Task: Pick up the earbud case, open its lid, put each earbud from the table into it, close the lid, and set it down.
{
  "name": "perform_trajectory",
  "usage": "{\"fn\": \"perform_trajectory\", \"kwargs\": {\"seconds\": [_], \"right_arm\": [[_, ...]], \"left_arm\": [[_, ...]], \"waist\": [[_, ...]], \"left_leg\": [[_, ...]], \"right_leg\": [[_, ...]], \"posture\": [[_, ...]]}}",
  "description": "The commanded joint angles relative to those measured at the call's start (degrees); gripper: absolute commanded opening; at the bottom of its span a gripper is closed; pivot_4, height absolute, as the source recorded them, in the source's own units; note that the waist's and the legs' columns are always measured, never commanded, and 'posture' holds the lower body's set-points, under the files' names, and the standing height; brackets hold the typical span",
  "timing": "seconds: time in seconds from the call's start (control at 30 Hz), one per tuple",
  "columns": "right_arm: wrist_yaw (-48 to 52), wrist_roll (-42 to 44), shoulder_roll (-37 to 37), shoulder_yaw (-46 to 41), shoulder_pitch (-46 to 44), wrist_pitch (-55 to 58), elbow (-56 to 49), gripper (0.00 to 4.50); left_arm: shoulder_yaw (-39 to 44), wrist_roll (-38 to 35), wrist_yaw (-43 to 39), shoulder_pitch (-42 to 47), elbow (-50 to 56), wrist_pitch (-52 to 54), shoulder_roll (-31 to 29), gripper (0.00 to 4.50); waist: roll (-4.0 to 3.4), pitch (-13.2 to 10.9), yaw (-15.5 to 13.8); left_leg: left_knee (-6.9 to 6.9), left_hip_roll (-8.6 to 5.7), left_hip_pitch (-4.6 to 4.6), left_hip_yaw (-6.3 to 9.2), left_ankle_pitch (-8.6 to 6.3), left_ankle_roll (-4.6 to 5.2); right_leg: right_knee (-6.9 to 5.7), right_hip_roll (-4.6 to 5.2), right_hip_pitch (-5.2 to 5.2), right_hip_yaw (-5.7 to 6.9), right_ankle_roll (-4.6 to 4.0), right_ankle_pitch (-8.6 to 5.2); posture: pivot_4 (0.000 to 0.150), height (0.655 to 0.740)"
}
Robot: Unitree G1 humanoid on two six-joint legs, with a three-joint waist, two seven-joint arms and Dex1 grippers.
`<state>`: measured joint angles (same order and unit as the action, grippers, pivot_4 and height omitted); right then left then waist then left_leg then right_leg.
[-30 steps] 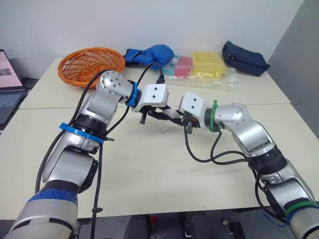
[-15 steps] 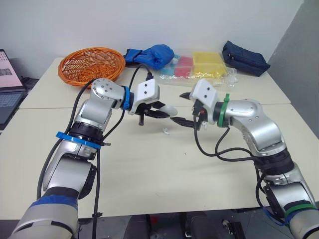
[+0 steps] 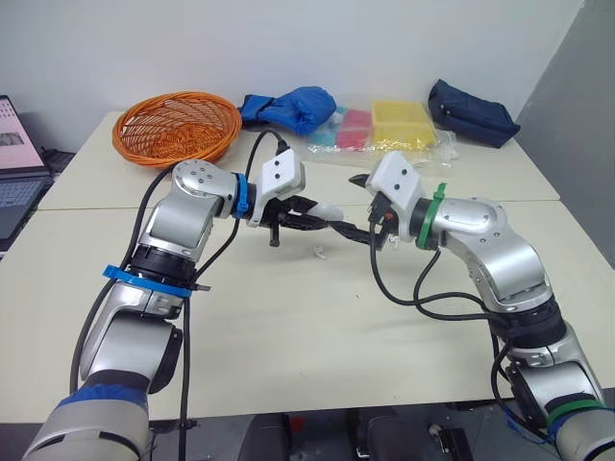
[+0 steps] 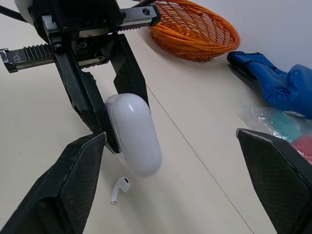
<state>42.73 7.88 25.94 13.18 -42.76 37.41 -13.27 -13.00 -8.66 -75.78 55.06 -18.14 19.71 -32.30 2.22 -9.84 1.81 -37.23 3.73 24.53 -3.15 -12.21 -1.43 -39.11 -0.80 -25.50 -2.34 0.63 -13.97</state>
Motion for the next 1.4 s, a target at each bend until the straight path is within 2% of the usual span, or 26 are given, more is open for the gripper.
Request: {"fn": "perform_trajectory", "kwargs": {"seconds": [0.03,0.6,0.87,1.03,1.17,1.27,1.33,1.4], "right_arm": [[-0.53,0.03,-0.08,-0.71,-0.49,-1.09,-0.35,4.47],[-2.28,-0.52,1.13,-4.01,-3.65,-4.34,5.94,4.47],[-2.21,0.54,1.07,-4.95,-4.22,-3.26,5.43,4.47],[-0.27,3.92,1.43,-5.77,-3.07,0.97,1.59,4.47],[-1.53,13.79,-0.77,-12.70,1.78,12.07,-4.12,4.47],[-5.11,15.02,-3.98,-12.57,8.49,13.69,-6.04,4.47],[-6.45,13.17,-5.31,-9.55,11.97,11.09,-6.35,4.47],[-9.62,9.77,-9.47,-5.56,14.92,5.77,-1.73,4.47]], "left_arm": [[1.47,-1.32,0.01,0.10,3.09,0.70,-0.65,0.76],[1.19,-1.78,-0.40,-0.63,5.17,2.78,-1.48,0.76],[1.35,-1.43,-0.34,-0.73,5.08,2.91,-1.40,0.76],[2.35,-0.83,1.24,-0.77,3.23,2.14,-1.73,0.76],[7.08,-0.11,8.26,-3.06,-1.10,-0.11,-3.06,0.76],[14.93,-5.19,14.84,-7.41,2.10,1.43,-0.95,0.76],[18.76,-7.93,19.15,-9.51,5.03,4.95,0.58,0.76],[22.36,-9.30,24.00,-12.44,8.39,4.10,2.19,0.76]], "waist": [[0.00,0.00,0.01],[0.00,0.00,0.00],[0.00,0.00,0.03],[0.00,0.00,0.02],[0.00,0.01,0.02],[0.00,0.01,0.08],[0.00,0.01,0.04],[0.00,0.01,0.11]], "left_leg": [[0.00,0.00,0.00,0.00,0.00,0.00],[0.00,0.00,-0.01,0.00,0.00,0.00],[0.02,0.01,-0.02,0.01,0.00,0.00],[0.01,0.00,-0.01,-0.02,0.00,0.00],[0.02,0.01,-0.02,0.02,0.00,0.00],[0.05,0.02,-0.13,-0.01,0.00,0.00],[0.08,0.04,-0.20,-0.01,0.00,0.00],[0.04,0.03,-0.16,0.04,0.00,0.00]], "right_leg": [[0.00,0.00,0.00,0.00,0.00,0.00],[0.00,0.00,0.00,0.00,0.00,0.00],[0.00,-0.01,0.00,0.00,-0.01,0.00],[0.01,0.00,0.00,-0.02,-0.01,0.00],[0.02,0.00,0.02,0.00,-0.01,0.01],[0.02,0.01,0.10,-0.03,-0.01,0.01],[0.03,0.02,0.17,-0.03,-0.01,0.00],[-0.01,0.03,0.16,-0.02,0.03,-0.02]], "posture": [[0.150,0.7400],[0.150,0.7400],[0.150,0.7400],[0.150,0.7400],[0.150,0.7400],[0.150,0.7400],[0.150,0.7400],[0.150,0.7400]]}}
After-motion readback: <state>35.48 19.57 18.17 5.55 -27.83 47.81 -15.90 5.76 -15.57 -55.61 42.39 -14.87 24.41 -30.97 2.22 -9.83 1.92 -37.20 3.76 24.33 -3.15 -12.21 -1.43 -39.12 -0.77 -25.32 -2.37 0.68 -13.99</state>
